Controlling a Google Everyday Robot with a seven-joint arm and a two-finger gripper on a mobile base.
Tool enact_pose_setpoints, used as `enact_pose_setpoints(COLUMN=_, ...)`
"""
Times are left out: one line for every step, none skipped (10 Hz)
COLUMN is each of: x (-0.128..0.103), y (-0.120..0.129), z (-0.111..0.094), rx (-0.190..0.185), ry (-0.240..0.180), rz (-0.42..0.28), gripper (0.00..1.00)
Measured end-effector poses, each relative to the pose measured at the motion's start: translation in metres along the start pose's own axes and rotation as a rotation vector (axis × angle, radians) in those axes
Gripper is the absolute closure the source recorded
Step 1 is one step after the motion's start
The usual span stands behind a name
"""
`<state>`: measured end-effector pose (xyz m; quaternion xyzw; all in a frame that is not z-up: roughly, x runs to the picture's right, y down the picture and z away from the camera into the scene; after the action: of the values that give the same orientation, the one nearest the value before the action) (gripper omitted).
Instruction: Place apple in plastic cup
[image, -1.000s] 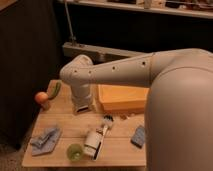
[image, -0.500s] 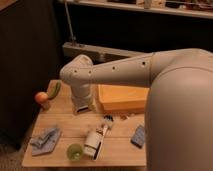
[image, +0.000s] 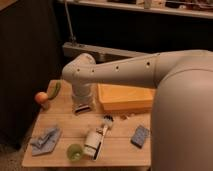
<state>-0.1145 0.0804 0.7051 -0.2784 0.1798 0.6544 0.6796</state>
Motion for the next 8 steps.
enact_pose_setpoints(x=-0.012, y=0.014, z=-0.003, rx=-0.051, ry=-0.024, rz=-0.017, gripper=0.35)
enact_pose_setpoints(x=-0.027, y=0.032, z=-0.007, rx=-0.100, ry=-0.048, rz=-0.035, gripper=0.35)
enact_pose_setpoints(x=-0.040, y=0.047, z=-0.009, rx=-0.134, ry=-0.065, rz=-0.053, gripper=0.35)
enact_pose_setpoints(x=-0.053, y=0.067, z=-0.011, rx=-0.165, ry=-0.083, rz=-0.078, gripper=0.35)
enact_pose_setpoints(x=-0.067, y=0.090, z=-0.013, rx=-0.197, ry=-0.104, rz=-0.111, gripper=0.35)
enact_pose_setpoints(x=-0.081, y=0.105, z=-0.014, rx=-0.209, ry=-0.132, rz=-0.137, gripper=0.35)
enact_pose_setpoints(x=-0.090, y=0.117, z=-0.015, rx=-0.215, ry=-0.153, rz=-0.155, gripper=0.35)
enact_pose_setpoints(x=-0.103, y=0.136, z=-0.013, rx=-0.217, ry=-0.180, rz=-0.184, gripper=0.35)
